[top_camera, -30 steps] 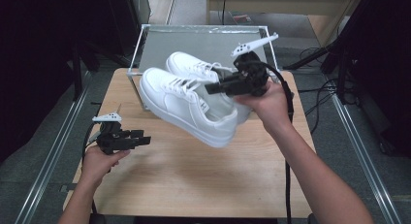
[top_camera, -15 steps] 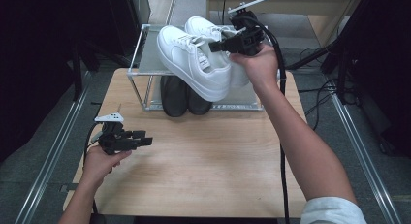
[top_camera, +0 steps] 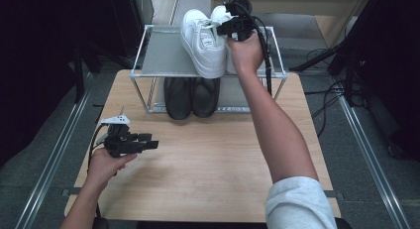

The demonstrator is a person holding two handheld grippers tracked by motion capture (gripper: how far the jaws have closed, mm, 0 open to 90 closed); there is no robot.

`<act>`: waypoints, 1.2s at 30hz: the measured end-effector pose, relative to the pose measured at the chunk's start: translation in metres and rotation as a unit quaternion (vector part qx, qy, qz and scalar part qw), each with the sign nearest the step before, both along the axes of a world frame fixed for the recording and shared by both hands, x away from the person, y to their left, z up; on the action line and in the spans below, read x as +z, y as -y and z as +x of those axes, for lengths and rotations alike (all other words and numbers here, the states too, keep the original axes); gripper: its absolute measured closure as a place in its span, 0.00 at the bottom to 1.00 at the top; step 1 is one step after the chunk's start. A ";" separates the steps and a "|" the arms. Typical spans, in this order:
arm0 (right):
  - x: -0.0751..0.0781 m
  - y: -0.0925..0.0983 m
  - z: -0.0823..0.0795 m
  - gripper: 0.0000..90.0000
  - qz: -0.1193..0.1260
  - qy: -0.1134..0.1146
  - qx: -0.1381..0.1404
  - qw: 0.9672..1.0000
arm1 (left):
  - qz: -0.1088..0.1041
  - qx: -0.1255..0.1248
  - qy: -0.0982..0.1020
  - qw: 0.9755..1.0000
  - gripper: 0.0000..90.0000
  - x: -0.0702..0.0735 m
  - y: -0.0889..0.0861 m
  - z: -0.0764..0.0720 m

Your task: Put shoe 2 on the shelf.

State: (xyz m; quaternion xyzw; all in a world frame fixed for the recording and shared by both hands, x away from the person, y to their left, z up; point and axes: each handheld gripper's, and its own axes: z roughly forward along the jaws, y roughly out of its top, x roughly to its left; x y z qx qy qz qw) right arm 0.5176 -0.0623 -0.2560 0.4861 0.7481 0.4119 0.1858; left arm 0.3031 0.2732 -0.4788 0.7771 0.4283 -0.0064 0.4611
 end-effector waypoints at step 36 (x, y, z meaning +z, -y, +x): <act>-0.020 -0.025 0.014 0.57 -0.023 -0.034 -0.061 0.997 | 0.006 -0.018 -0.002 1.000 0.49 -0.001 0.010 0.002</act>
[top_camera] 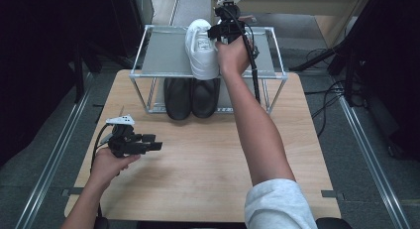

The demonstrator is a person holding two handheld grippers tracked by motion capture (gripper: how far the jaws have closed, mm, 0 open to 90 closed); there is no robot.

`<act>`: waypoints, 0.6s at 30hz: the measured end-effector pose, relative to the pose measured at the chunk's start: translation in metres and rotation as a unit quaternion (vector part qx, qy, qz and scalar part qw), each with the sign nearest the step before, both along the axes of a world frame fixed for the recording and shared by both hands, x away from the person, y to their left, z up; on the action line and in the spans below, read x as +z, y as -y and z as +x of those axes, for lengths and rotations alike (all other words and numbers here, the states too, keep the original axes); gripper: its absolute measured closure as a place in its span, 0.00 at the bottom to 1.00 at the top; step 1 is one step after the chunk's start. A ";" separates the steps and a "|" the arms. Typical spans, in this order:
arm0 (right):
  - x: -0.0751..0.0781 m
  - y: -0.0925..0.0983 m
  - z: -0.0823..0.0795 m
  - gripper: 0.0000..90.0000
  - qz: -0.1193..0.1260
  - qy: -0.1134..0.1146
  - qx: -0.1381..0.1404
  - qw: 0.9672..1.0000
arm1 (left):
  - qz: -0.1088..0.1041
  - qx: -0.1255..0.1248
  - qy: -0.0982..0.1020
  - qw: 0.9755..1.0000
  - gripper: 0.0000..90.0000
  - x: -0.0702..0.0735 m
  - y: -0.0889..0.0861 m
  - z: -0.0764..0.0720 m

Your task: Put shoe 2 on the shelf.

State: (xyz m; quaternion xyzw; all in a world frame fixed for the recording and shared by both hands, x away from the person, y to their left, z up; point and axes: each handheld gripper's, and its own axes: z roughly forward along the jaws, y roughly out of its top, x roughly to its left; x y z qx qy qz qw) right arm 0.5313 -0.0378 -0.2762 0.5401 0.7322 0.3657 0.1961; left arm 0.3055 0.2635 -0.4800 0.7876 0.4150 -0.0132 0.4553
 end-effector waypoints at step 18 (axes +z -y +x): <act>0.008 0.012 -0.007 0.52 0.019 -0.002 0.025 1.000 | 0.005 -0.009 -0.005 1.000 0.48 -0.001 0.007 0.004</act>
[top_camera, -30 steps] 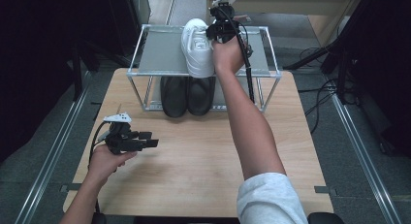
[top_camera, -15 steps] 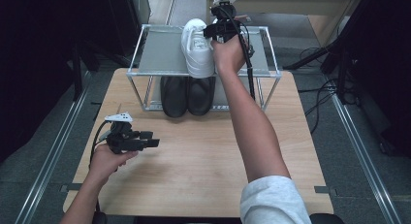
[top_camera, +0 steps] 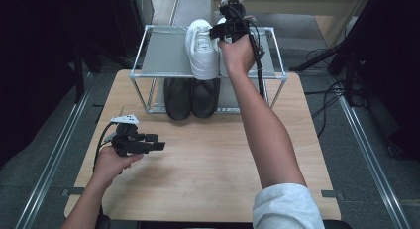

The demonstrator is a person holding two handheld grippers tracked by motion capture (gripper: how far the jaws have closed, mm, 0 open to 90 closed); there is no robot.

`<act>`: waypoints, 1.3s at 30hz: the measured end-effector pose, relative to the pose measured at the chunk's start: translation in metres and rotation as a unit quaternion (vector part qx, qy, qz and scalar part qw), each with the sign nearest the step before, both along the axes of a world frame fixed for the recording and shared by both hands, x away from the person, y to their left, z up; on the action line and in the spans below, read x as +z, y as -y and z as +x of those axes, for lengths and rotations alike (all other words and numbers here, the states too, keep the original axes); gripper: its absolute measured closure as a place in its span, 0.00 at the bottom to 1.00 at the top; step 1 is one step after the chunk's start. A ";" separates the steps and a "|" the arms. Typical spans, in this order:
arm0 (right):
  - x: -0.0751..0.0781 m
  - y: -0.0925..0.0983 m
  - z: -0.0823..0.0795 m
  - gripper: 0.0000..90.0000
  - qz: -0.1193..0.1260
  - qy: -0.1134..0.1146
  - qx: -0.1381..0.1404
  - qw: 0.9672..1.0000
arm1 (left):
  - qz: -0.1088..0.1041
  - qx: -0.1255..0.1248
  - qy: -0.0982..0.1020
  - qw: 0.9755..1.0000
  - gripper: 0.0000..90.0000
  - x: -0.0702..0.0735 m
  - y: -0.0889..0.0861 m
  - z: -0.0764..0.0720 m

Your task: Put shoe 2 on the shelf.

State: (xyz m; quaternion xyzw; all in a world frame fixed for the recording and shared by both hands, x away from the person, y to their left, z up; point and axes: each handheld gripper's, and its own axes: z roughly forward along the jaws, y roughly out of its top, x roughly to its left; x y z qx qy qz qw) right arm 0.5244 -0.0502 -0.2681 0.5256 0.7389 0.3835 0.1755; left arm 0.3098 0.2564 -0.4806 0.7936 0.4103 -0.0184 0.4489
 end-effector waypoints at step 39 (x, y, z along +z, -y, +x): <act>0.018 0.050 -0.075 0.56 0.011 0.027 0.127 0.991 | 0.008 0.001 -0.003 1.000 0.48 0.000 0.001 0.000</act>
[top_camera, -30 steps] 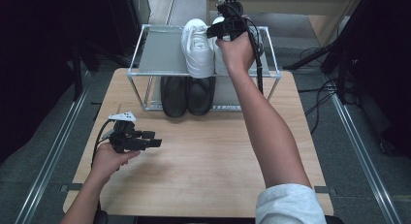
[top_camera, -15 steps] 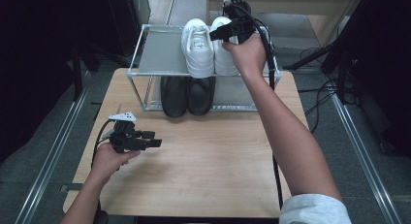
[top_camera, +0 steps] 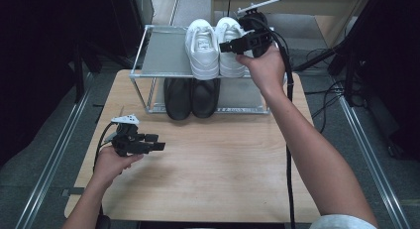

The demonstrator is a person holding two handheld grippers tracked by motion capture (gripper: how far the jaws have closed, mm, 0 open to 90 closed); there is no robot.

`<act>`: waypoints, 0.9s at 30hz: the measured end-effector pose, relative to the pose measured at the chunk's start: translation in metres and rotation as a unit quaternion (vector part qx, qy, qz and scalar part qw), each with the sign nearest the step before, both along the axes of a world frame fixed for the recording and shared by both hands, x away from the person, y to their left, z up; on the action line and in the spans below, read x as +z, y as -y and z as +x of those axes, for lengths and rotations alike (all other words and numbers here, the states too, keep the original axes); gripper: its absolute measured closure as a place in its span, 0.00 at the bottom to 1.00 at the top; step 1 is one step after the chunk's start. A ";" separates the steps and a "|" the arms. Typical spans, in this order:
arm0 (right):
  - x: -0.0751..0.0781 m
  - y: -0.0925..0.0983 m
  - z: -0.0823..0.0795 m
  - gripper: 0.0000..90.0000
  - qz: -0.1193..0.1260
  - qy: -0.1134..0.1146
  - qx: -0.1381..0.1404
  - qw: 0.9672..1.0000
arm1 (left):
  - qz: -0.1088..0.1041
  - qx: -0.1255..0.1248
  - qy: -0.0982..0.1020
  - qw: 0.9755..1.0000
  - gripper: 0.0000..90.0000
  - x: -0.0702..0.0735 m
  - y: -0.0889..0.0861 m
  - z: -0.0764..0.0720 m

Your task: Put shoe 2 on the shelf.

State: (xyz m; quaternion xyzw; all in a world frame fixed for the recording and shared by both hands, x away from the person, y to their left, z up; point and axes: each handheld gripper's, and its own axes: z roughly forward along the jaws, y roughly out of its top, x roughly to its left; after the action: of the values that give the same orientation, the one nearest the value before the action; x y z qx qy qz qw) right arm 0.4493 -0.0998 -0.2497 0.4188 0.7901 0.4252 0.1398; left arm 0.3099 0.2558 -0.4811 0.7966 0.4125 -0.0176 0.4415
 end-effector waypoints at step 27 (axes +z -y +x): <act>-0.052 0.036 -0.049 0.54 0.023 0.013 0.030 0.999 | 0.006 0.001 0.001 1.000 0.47 -0.001 0.000 0.000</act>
State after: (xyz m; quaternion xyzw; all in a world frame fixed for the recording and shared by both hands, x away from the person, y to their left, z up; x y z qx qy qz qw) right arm 0.3998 -0.1361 -0.3021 0.3926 0.7902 0.4527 0.1282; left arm 0.3099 0.2557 -0.4819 0.7987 0.4129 -0.0136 0.4375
